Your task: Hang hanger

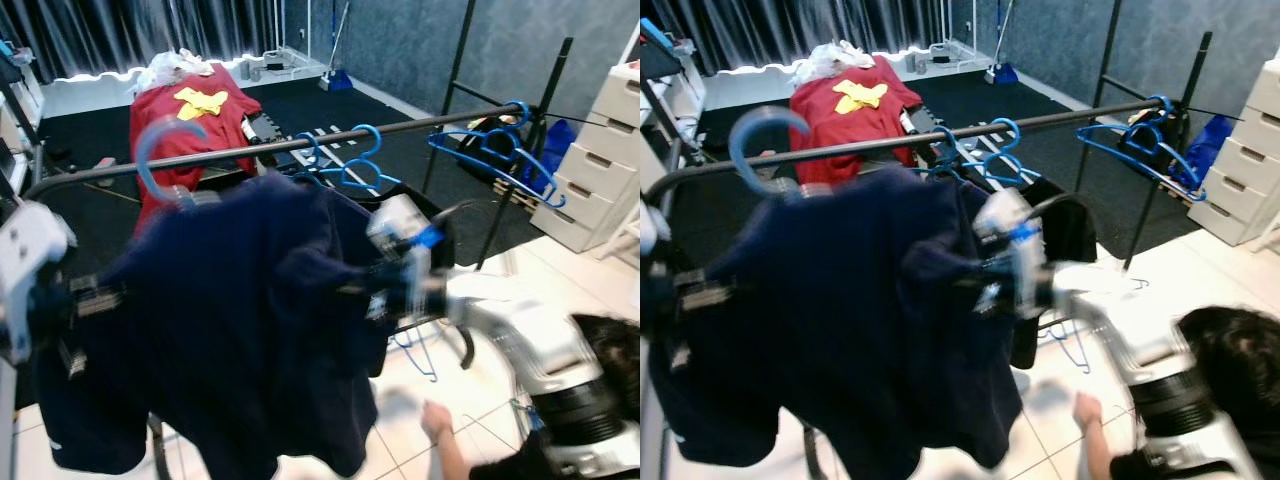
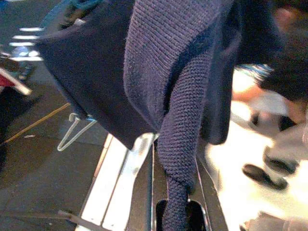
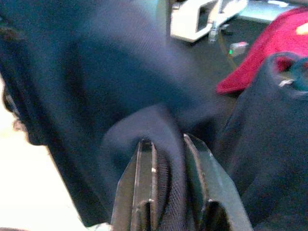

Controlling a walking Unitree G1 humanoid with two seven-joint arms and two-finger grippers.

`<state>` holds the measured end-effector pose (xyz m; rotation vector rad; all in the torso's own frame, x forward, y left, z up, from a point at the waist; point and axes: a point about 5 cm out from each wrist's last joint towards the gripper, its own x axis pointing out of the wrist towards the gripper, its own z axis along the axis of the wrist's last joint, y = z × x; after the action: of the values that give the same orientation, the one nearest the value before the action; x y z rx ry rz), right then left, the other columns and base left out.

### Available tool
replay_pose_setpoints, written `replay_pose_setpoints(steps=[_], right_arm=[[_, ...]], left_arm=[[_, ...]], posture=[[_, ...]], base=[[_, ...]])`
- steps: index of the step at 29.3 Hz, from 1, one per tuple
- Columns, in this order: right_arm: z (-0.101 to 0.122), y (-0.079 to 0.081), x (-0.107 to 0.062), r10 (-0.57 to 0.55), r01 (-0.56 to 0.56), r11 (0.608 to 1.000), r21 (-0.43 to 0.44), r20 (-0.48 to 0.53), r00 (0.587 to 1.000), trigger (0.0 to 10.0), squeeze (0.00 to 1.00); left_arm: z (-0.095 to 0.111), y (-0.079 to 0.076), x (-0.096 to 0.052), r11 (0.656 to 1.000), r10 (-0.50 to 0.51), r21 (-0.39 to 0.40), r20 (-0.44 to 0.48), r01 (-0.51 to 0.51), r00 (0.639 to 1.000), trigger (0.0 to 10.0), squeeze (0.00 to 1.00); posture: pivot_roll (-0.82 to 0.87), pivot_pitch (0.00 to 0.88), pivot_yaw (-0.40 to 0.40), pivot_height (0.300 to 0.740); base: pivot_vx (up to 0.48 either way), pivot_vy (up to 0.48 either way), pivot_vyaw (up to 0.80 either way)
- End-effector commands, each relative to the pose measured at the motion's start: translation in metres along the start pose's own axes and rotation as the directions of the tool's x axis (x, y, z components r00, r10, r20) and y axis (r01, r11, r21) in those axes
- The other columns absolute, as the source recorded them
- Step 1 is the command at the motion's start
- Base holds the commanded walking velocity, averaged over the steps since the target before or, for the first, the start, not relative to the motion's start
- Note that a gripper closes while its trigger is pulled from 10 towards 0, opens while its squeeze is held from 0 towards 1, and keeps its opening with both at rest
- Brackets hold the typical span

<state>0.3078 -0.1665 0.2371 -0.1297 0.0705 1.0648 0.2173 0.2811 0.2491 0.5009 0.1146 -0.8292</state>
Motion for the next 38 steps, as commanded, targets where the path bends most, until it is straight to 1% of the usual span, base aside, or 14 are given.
replay_pose_setpoints(steps=[1,4,6,12,14,16,17,20,21,27,29,31,33,38], right_arm=[[0.009,0.006,-0.002,0.081,-0.081,0.997,-0.012,0.053,0.995,10.0,1.00],[0.035,0.024,-0.027,0.319,-0.318,0.947,-0.033,0.166,0.933,10.0,1.00],[0.052,0.026,-0.033,0.371,-0.370,0.928,-0.054,0.246,0.895,10.0,1.00],[0.071,0.027,-0.036,0.407,-0.398,0.912,-0.098,0.339,0.848,10.0,1.00],[0.076,0.026,-0.033,0.397,-0.383,0.917,-0.114,0.358,0.845,10.0,1.00],[0.076,0.019,-0.024,0.350,-0.326,0.937,-0.129,0.344,0.871,10.0,1.00],[0.074,0.017,-0.020,0.342,-0.315,0.940,-0.133,0.326,0.881,10.0,0.47],[0.072,0.017,-0.018,0.341,-0.314,0.940,-0.134,0.313,0.886,10.0,0.47],[0.072,0.018,-0.016,0.357,-0.333,0.934,-0.129,0.313,0.880,10.0,0.00],[0.073,0.021,-0.014,0.389,-0.372,0.921,-0.117,0.322,0.863,10.0,0.00],[0.072,0.033,-0.007,0.480,-0.470,0.876,-0.112,0.308,0.822,10.0,0.00],[0.072,0.033,-0.007,0.480,-0.470,0.876,-0.112,0.308,0.822,10.0,0.00],[0.066,0.043,-0.008,0.570,-0.566,0.819,-0.098,0.254,0.781,10.0,0.00],[0.059,0.045,-0.009,0.581,-0.575,0.813,-0.090,0.195,0.790,10.0,0.00]], left_arm=[[0.015,0.002,-0.005,0.998,-0.021,0.061,0.029,0.020,0.999,10.0,0.00],[0.020,-0.002,0.001,0.992,-0.085,0.093,0.022,0.083,0.996,10.0,0.00],[0.022,-0.006,0.009,0.987,-0.128,0.102,0.028,0.125,0.991,10.0,0.00],[0.022,-0.015,0.021,0.977,-0.187,0.111,0.036,0.182,0.982,10.0,0.00],[0.022,-0.020,0.027,0.970,-0.219,0.113,0.037,0.214,0.975,10.0,0.00],[0.025,-0.031,0.037,0.950,-0.290,0.129,0.042,0.283,0.956,10.0,0.00],[0.028,-0.035,0.041,0.940,-0.321,0.137,0.044,0.313,0.946,10.0,0.00],[0.029,-0.037,0.043,0.934,-0.337,0.143,0.045,0.328,0.941,10.0,0.00],[0.031,-0.041,0.046,0.926,-0.357,0.148,0.046,0.347,0.933,10.0,0.00],[0.032,-0.045,0.051,0.915,-0.384,0.154,0.046,0.373,0.922,10.0,0.00],[0.034,-0.050,0.060,0.910,-0.399,0.151,0.060,0.387,0.915,10.0,0.00],[0.034,-0.050,0.060,0.910,-0.399,0.151,0.060,0.387,0.915,10.0,0.00],[0.033,-0.049,0.066,0.916,-0.386,0.141,0.061,0.375,0.921,10.0,0.00],[0.032,-0.046,0.067,0.924,-0.367,0.133,0.059,0.358,0.928,10.0,0.00]], posture=[[-0.13,0.000,0.003,0.736],[-0.13,0.000,0.000,0.736],[-0.13,0.000,0.003,0.736],[-0.13,0.000,0.006,0.736],[-0.13,0.000,0.008,0.736],[-0.13,0.000,0.009,0.736],[-0.13,0.000,0.009,0.736],[-0.13,0.000,0.009,0.736],[-0.13,0.000,0.010,0.736],[-0.13,0.000,0.010,0.736],[-0.13,0.000,0.014,0.736],[-0.13,0.000,0.014,0.736],[-0.12,0.000,0.012,0.736],[-0.13,0.000,0.012,0.736]], base=[[0.000,0.000,0.00],[0.000,0.000,0.00],[0.000,0.000,0.00],[0.000,0.000,0.00],[0.000,0.000,0.00],[0.000,0.000,0.00],[0.000,0.000,0.00],[0.000,0.000,0.00],[0.000,0.000,0.00],[0.000,0.000,0.00],[0.000,0.000,0.00],[0.000,0.000,0.00],[0.000,0.000,0.00],[0.000,0.000,0.00]])
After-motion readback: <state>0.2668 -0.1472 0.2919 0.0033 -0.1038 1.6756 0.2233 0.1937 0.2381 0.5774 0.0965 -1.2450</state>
